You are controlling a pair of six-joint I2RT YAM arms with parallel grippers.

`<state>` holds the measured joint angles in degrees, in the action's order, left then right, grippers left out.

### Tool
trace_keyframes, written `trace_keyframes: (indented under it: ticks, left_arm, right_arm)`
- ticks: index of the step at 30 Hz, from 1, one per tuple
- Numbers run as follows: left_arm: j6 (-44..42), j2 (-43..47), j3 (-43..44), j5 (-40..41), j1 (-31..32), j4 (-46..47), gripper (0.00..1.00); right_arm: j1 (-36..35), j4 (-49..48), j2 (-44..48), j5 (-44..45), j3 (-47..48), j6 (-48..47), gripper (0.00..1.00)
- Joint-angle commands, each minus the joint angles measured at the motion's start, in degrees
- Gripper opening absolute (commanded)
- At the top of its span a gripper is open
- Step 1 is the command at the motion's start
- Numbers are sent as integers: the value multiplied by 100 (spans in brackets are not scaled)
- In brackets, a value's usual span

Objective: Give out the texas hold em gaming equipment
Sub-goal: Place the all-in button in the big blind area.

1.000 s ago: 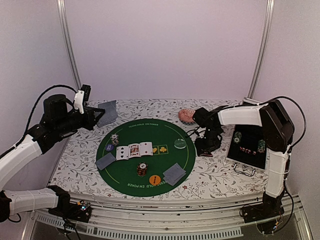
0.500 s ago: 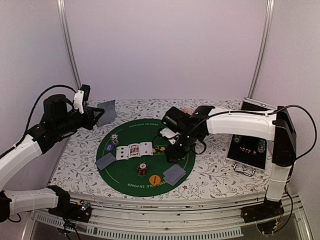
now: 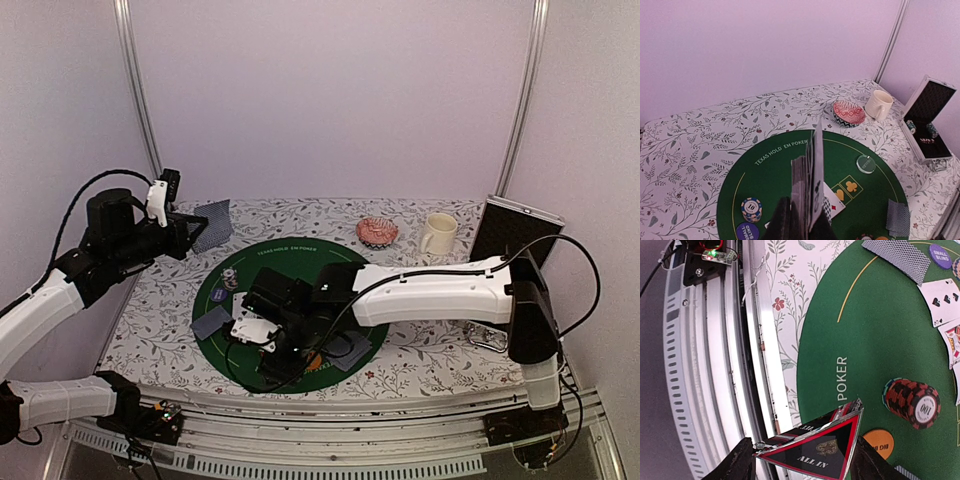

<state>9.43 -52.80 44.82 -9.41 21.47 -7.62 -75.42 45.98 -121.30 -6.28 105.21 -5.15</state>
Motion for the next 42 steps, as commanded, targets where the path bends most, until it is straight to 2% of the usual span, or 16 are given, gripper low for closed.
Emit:
trace_keyframes:
  ticks: [1,6,15,18,24,28,35,42]
  left_arm:
    - [-64,56,-63,99,-81,122,0]
    - [-64,59,-61,105,-99,120,0]
    - [-63,59,-62,87,-117,121,0]
    - [-64,51,-64,83,-118,121,0]
    - [-64,37,-63,79,-122,120,0]
    - [-64,27,-70,69,-126,122,0]
    - [-65,30,-78,-34,-127,157,0]
    - [-63,82,-114,-453,-126,316,0]
  right_arm:
    - [-70,-286,-396,293,307,-401,52]
    - [-95,-444,-622,597,316,-603,52]
    - [-105,-564,-886,593,329,-932,55]
    - [-106,-628,-918,672,342,-961,59]
    - [-106,-611,-943,866,369,-950,78]
    - [-114,-635,-895,969,382,-923,83]
    - [-131,-955,-318,743,263,-798,85]
    - [-116,-2206,1110,593,-761,-718,93]
